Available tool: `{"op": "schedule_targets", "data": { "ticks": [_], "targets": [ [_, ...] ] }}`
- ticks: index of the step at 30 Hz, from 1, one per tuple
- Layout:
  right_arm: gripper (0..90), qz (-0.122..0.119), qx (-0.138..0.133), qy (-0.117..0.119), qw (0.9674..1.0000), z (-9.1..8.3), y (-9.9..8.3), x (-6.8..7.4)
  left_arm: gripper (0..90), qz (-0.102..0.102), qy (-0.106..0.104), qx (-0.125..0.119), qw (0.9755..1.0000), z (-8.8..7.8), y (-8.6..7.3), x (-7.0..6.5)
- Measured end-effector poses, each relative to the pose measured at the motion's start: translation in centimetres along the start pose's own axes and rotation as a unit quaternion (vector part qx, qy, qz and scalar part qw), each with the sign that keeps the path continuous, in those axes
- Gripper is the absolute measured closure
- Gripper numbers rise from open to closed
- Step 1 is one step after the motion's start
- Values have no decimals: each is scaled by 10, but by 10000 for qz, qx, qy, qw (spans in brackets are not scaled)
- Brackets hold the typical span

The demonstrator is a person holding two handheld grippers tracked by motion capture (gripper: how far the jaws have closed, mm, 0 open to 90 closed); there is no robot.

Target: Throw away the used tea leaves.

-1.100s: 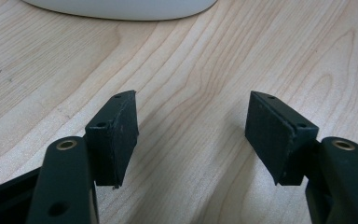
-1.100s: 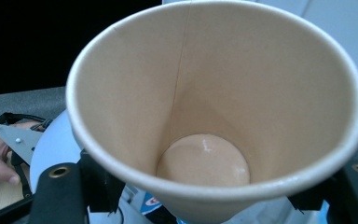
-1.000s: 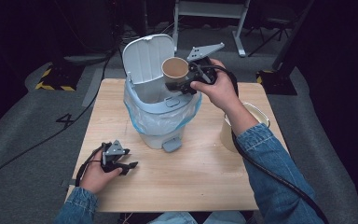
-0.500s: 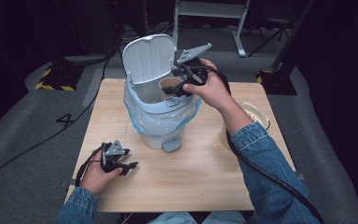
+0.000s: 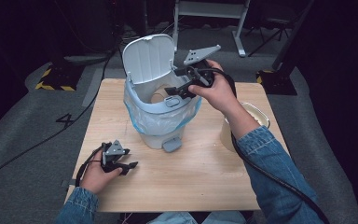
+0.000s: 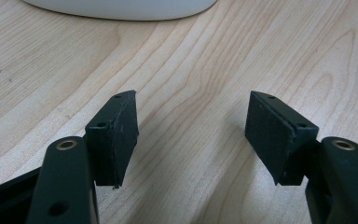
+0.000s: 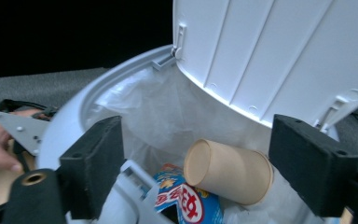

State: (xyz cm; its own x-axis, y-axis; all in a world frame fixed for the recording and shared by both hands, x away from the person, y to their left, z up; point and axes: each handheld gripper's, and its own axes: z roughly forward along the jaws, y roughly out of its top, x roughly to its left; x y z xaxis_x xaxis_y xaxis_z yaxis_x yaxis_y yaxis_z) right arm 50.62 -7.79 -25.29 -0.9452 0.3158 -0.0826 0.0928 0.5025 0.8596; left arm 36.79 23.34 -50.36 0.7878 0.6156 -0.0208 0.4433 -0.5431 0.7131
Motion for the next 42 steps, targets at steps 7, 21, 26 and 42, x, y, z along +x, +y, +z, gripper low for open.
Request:
{"op": "schedule_targets", "data": {
  "ticks": [7,21,26,42],
  "targets": [
    [218,-107,-34,-4,9999,-39,-6,7,349,11,7,7,10000,0,0,0],
    [230,-113,3,-254,9996,-112,-38,12,348,-28,17,2,10000,-2,-2,0],
    [230,3,47,-404,9992,-134,-53,10,348,-35,-10,2,10000,-2,-2,1],
    [230,334,78,-696,9970,-176,-98,6,348,-204,-2,-35,9998,-4,-3,8]
  ]
}}
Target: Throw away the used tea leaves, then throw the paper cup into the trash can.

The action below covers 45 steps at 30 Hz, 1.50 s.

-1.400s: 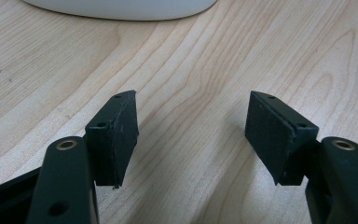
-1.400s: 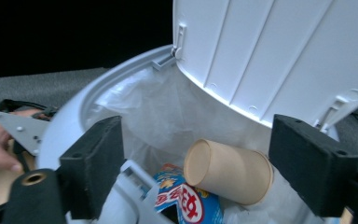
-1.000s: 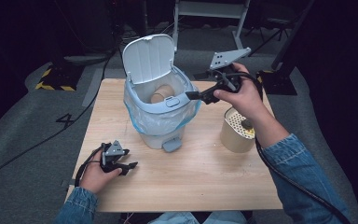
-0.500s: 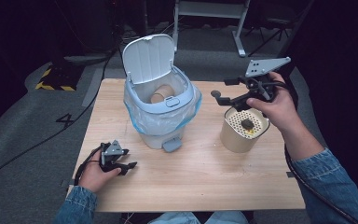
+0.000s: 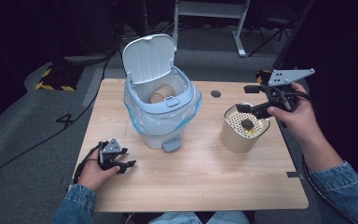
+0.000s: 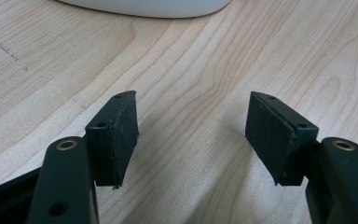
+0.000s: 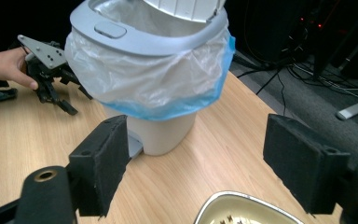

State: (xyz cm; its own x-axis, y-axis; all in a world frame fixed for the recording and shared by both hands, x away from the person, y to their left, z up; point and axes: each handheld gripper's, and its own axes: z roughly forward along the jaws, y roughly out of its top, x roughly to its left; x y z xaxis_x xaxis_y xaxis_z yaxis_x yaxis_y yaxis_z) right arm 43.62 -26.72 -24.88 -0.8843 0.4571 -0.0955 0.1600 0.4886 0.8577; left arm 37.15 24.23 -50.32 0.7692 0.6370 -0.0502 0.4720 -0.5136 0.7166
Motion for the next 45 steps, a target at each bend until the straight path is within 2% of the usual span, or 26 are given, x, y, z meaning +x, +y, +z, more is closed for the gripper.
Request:
{"op": "schedule_targets", "data": {
  "ticks": [11,19,21,26,29,31,36,41,45],
  "targets": [
    [233,275,43,-196,9994,-23,-34,-2,348,-126,42,-30,9999,0,0,1],
    [233,594,36,-361,9976,-40,-68,-9,348,-129,54,-24,9999,0,0,2],
    [233,655,32,-406,9970,-43,-77,-11,353,-136,115,-29,9998,-1,0,2],
    [234,795,61,-498,9956,-49,-102,-10,373,-242,56,-124,9996,-3,-1,4],
    [235,881,111,-519,9947,-49,-117,-9,390,-264,-5,-209,9994,-5,0,4],
    [234,924,150,-541,9941,-49,-127,-9,391,-164,51,-152,9997,-9,4,2],
    [230,1047,253,-561,9926,-45,-153,-7,385,-142,-74,-282,9995,-19,13,-3],
    [228,1192,331,-554,9908,-38,-180,-4,385,-48,-33,-389,9992,-31,22,-5],
    [228,1245,467,-584,9894,-31,-201,-2,386,-53,-28,-493,9988,-39,27,-6]
  ]
}}
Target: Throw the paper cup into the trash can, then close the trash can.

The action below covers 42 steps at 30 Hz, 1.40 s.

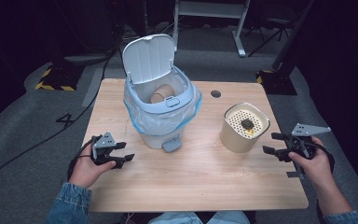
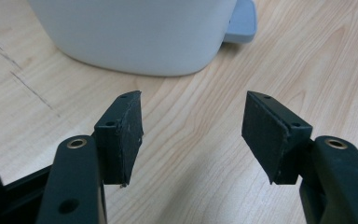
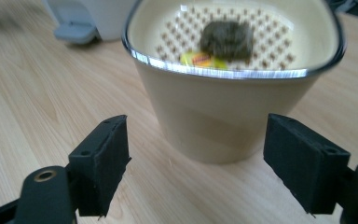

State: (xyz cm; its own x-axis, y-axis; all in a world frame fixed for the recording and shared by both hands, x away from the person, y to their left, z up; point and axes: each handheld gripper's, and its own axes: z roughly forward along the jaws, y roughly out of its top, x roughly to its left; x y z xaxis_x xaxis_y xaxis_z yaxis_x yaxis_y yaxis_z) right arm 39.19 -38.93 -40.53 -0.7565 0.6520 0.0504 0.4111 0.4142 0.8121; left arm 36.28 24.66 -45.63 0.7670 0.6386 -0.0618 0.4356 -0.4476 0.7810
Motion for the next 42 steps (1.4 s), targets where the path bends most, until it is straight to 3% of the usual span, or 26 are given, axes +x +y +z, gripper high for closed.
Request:
{"op": "schedule_targets", "data": {
  "ticks": [10,17,21,24,30,35,42],
  "targets": [
    [216,92,331,17,9994,30,-50,1,393,76,-63,-166,9998,-13,17,-3],
    [207,189,509,-54,9985,46,-69,5,392,45,-132,-338,9993,-24,31,-3],
    [200,225,632,-167,9976,54,-78,8,394,-11,-55,-461,9989,-32,40,-1],
    [191,239,496,-342,9979,57,-81,11,393,61,15,-521,9986,-39,50,1],
    [178,30,576,-449,9973,59,-80,15,393,140,178,-660,9976,-54,72,9],
    [177,31,576,-452,9973,59,-80,15,393,211,140,-758,9968,-65,91,14],
    [177,33,574,-453,9973,59,-80,15,382,274,98,-697,9971,-75,114,15]
  ]
}}
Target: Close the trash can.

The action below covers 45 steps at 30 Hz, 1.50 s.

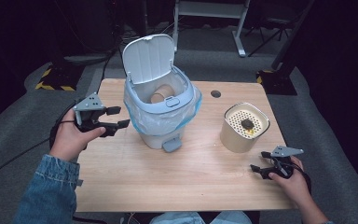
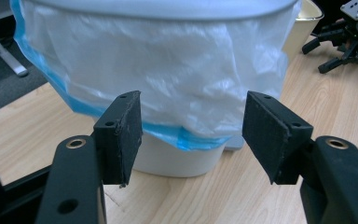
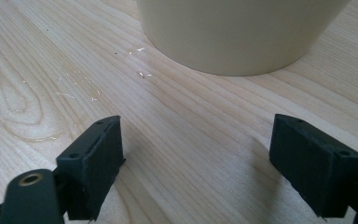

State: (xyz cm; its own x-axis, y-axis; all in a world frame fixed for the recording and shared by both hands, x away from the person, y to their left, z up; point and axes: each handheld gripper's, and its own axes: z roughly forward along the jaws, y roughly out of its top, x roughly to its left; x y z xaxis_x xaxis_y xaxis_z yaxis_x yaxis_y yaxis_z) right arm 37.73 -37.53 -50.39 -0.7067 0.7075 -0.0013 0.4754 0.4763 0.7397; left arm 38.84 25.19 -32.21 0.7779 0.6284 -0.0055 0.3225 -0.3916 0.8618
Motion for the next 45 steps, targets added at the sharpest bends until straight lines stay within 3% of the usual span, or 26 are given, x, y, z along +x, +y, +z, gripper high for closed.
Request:
{"op": "schedule_targets", "data": {
  "ticks": [4,15,22,35,40,45],
  "targets": [
    [177,0,-3,2,10000,0,0,0,381,34,30,10,10000,-2,12,6],
    [177,0,-3,0,10000,0,0,0,382,-32,180,-252,9995,-6,38,34],
    [177,1,-5,-1,10000,0,0,0,397,-173,149,-692,9973,-3,53,47],
    [177,8,-9,1,10000,0,0,0,399,-397,163,-1019,9939,3,71,73],
    [177,19,-11,-9,10000,0,0,0,399,-378,108,-1125,9929,7,82,77],
    [177,20,-11,-9,10000,0,0,0,399,-273,-21,-1194,9925,11,92,73]
  ]
}}
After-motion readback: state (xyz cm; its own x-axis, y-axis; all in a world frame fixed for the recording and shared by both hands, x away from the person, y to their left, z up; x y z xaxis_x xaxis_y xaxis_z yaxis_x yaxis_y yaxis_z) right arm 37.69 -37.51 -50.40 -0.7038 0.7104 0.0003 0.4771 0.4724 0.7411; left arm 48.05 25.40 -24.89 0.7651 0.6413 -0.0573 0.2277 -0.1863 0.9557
